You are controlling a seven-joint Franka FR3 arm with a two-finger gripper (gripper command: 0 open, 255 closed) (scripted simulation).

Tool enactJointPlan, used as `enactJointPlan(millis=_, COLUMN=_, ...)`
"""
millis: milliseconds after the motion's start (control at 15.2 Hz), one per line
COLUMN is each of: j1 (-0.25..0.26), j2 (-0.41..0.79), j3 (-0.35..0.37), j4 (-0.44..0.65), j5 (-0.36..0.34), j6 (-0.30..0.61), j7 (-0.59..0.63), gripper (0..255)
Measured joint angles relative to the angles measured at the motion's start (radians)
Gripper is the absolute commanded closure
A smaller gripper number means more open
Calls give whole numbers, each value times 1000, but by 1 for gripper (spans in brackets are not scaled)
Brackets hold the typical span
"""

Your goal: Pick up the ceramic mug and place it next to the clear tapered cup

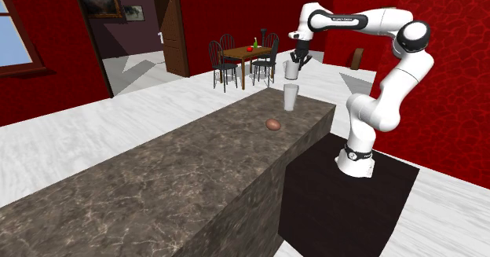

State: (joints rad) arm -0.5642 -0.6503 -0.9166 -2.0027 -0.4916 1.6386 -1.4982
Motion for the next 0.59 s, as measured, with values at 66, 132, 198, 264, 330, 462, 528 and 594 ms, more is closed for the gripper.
enactJointPlan(millis=66, j1=-3, j2=-3, j3=-14, j4=10, j5=-6, j6=-4, j7=-19, gripper=255)
enactJointPlan(millis=132, j1=-5, j2=-4, j3=-32, j4=25, j5=-13, j6=-10, j7=-43, gripper=255)
enactJointPlan(millis=198, j1=-13, j2=-13, j3=-44, j4=28, j5=-23, j6=-14, j7=-62, gripper=255)
enactJointPlan(millis=264, j1=-11, j2=-11, j3=-67, j4=46, j5=-30, j6=-18, j7=-88, gripper=255)
enactJointPlan(millis=330, j1=-2, j2=-3, j3=-95, j4=74, j5=-32, j6=-23, j7=-114, gripper=255)
enactJointPlan(millis=462, j1=10, j2=4, j3=-143, j4=110, j5=-41, j6=-28, j7=-160, gripper=255)
enactJointPlan(millis=528, j1=21, j2=10, j3=-171, j4=137, j5=-44, j6=-34, j7=-186, gripper=255)
enactJointPlan(millis=594, j1=25, j2=9, j3=-195, j4=151, j5=-51, j6=-35, j7=-209, gripper=255)
